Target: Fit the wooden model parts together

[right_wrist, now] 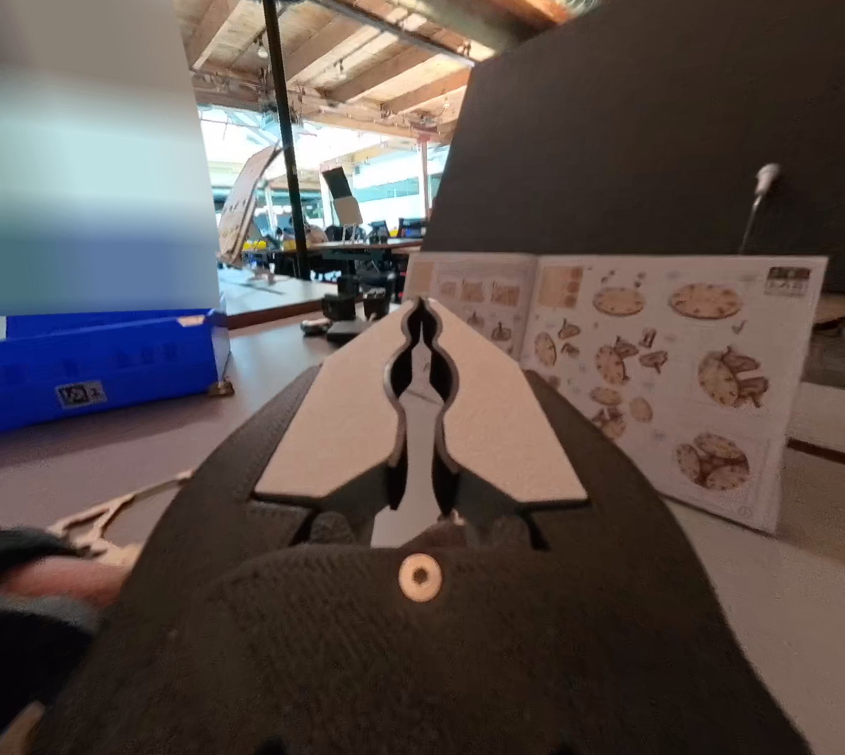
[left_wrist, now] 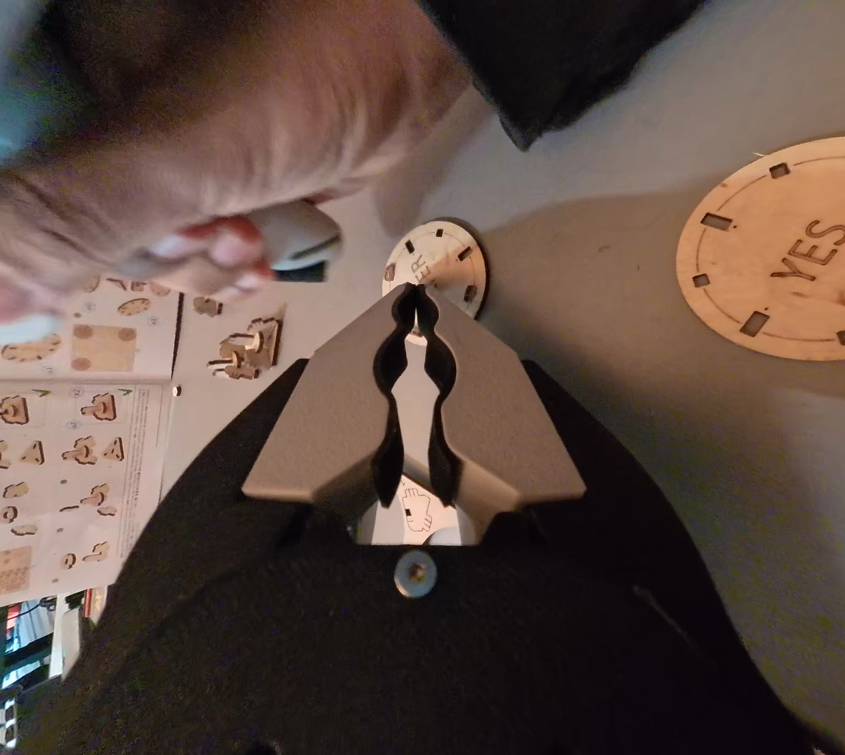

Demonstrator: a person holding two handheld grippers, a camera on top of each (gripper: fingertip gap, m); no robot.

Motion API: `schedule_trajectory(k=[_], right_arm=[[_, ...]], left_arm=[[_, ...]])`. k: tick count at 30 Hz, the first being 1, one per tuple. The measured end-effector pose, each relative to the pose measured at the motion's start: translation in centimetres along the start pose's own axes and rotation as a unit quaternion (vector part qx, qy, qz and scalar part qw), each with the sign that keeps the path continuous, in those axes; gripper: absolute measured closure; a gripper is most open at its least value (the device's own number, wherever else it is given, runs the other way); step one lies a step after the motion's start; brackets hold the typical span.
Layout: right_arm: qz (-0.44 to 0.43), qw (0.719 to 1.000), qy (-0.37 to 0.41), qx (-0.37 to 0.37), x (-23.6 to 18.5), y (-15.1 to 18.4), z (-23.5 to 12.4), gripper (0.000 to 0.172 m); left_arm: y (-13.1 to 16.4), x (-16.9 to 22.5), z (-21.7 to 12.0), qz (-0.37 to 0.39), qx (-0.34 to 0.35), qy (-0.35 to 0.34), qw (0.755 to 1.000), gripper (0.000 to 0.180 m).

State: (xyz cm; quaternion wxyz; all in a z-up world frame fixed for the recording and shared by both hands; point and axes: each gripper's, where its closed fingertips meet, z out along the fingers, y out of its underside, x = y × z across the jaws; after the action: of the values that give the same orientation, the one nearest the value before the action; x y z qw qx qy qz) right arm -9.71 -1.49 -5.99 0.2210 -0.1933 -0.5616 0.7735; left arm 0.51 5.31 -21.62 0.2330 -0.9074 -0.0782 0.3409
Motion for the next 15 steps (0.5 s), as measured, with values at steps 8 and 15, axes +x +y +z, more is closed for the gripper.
schedule_trajectory(k=[8,15], right_arm=[[-0.004,1.0,0.01,0.022,0.5,-1.8,-0.4,0.172],[-0.004,0.991,-0.062,-0.12,-0.1,2.3,-0.9,0.155]], left_arm=[[0.0,0.0,0.0,0.002,-0.002,-0.003,1.0,0.178],[0.0,0.0,0.0,0.0,0.001,0.0,1.0,0.179]])
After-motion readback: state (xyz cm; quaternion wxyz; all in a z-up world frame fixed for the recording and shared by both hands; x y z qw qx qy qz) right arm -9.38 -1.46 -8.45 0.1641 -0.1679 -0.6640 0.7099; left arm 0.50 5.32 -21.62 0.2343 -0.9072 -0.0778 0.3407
